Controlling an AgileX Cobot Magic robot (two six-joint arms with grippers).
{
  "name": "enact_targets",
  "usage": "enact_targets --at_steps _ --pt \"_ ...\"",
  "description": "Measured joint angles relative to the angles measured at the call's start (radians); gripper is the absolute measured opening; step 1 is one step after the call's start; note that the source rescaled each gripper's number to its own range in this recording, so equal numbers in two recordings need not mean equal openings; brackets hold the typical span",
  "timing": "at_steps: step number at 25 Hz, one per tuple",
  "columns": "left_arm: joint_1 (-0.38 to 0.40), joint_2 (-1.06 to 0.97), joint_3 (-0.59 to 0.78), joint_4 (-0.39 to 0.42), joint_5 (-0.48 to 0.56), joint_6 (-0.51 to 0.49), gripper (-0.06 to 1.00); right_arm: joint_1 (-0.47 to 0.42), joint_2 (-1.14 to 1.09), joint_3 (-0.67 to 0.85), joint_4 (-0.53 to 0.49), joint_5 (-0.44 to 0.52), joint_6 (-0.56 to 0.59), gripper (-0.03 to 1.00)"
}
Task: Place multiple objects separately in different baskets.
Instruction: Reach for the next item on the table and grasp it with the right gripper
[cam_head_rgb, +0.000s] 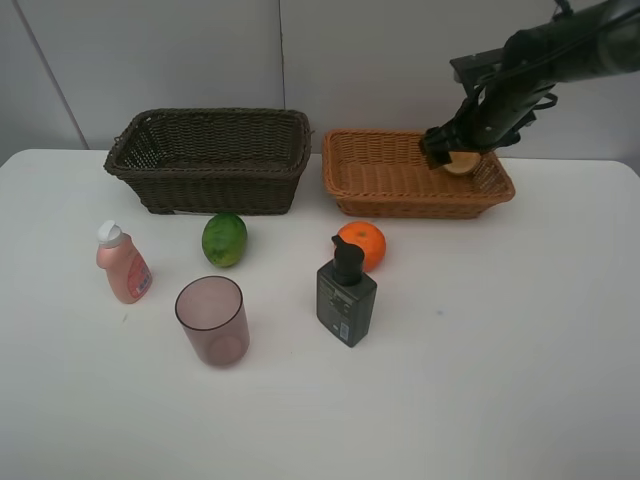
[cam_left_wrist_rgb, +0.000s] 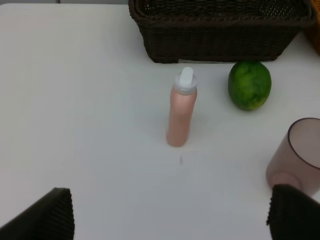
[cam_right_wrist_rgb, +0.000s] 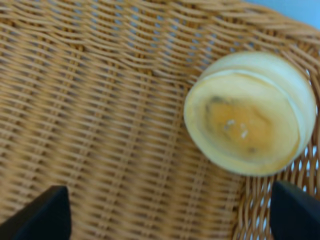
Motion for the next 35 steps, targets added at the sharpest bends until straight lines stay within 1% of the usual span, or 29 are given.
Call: enact_targets --at_steps 9,14,18,29,35 --pt "0.000 0.000 0.000 0.000 0.000 0.000 1.00 0.029 -0.071 -0.002 0.047 0.138 0.001 0.83" --pt "0.000 0.000 0.000 0.000 0.000 0.000 1.00 0.057 -0.121 -0.002 0.059 0.195 0.001 0.91" --pt "0.000 0.000 0.000 0.000 0.000 0.000 1.00 0.091 -0.161 -0.003 0.058 0.232 0.001 0.93" --pt "0.000 0.000 0.000 0.000 0.000 0.000 1.00 0.270 -0.213 -0.005 0.052 0.314 0.001 0.94" --pt "0.000 0.000 0.000 0.000 0.000 0.000 1.00 0.322 -0.213 -0.005 0.102 0.322 0.015 0.94"
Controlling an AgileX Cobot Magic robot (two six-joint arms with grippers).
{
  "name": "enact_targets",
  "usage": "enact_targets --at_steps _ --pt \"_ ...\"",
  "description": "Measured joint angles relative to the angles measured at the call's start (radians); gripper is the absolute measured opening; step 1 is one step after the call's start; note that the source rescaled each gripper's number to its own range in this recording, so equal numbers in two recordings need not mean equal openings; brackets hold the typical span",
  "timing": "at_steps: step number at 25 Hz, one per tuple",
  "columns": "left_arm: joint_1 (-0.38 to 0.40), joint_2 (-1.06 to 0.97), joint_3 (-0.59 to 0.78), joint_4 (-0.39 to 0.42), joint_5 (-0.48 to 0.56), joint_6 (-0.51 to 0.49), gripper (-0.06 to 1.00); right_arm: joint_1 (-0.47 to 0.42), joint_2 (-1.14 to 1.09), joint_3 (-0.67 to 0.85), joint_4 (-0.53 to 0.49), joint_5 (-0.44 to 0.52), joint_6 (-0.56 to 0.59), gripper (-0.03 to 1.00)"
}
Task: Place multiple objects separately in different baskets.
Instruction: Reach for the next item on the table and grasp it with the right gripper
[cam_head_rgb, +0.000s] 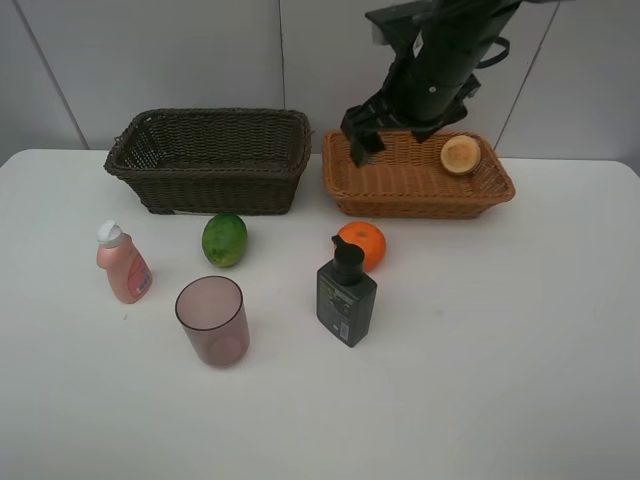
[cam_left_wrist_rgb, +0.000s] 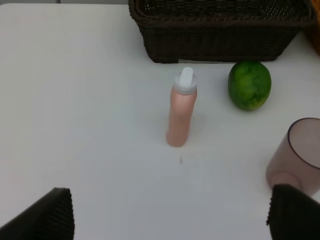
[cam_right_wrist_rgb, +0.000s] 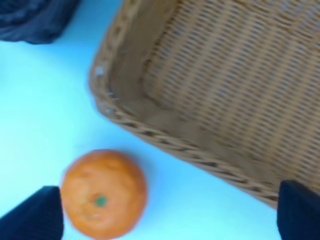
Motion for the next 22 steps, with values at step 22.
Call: enact_targets --at_steps 22 --pt "0.000 0.000 0.000 0.000 0.000 0.000 1.00 0.047 0.107 0.000 0.110 0.077 0.149 0.94"
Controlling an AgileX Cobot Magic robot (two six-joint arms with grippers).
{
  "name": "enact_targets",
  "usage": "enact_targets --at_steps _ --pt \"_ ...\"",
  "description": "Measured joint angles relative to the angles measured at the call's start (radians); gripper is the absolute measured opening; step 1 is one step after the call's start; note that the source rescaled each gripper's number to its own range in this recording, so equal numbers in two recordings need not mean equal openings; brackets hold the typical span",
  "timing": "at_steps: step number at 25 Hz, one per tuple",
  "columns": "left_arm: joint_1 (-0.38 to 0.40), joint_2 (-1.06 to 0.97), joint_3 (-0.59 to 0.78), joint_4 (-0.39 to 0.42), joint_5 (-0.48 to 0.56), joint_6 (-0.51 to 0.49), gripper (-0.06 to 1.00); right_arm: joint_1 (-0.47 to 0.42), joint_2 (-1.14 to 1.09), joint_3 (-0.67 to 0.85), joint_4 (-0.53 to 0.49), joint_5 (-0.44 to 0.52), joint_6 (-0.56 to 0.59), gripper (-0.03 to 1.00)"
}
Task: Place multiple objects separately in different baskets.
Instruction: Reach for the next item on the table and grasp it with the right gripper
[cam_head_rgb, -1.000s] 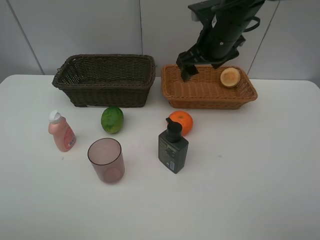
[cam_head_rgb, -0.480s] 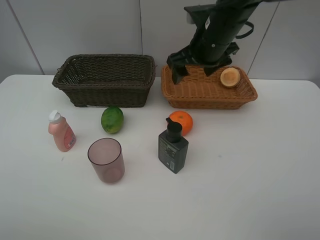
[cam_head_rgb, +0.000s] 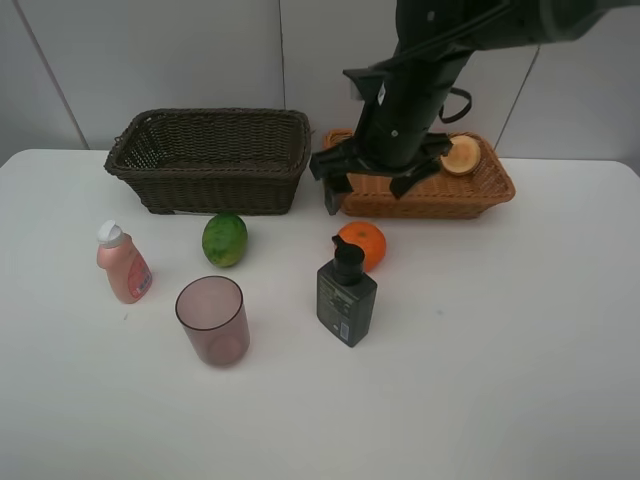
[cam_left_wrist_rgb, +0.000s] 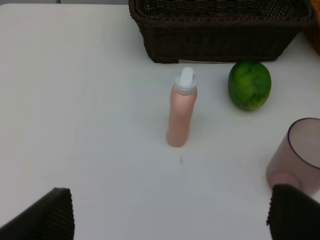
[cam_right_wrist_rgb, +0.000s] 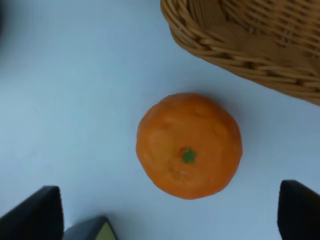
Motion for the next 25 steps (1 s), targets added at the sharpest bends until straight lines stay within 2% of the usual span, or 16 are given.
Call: enact_targets --at_steps 8,25 --pt "0.000 0.000 0.000 0.000 0.000 0.000 1.00 -0.001 0.061 -0.002 -0.004 -0.006 0.084 0.94" --pt "0.000 0.000 0.000 0.000 0.000 0.000 1.00 0.009 0.125 -0.013 -0.076 -0.072 0.096 0.94"
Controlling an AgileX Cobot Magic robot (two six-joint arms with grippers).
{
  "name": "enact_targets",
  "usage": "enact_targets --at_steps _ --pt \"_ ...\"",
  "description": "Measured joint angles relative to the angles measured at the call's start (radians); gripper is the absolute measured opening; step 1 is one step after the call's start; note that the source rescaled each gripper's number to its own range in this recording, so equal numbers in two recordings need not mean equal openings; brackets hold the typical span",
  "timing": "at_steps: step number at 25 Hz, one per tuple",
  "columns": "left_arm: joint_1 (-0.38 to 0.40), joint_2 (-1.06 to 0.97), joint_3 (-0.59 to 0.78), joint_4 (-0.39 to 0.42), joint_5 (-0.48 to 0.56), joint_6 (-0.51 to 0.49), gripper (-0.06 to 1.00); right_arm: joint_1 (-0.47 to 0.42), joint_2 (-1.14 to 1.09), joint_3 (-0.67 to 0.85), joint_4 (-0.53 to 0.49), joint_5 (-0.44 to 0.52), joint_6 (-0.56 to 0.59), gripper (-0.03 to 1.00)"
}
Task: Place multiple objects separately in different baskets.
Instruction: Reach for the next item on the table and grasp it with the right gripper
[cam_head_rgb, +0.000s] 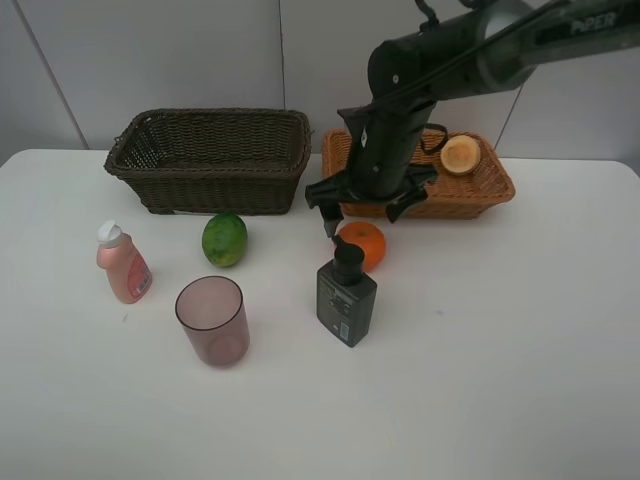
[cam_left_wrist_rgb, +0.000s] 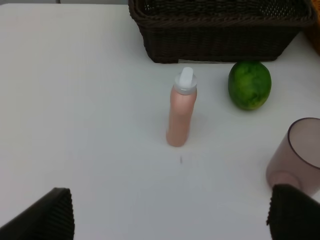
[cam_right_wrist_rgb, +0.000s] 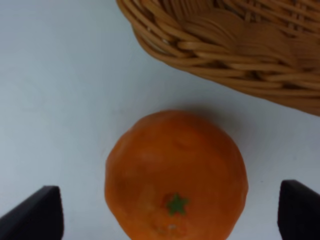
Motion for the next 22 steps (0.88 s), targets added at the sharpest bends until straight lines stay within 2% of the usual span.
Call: enact_targets --at_steps 22 --pt "0.000 0.000 0.000 0.000 0.000 0.000 1.00 0.000 0.078 0.000 -0.037 -0.055 -0.001 0.94"
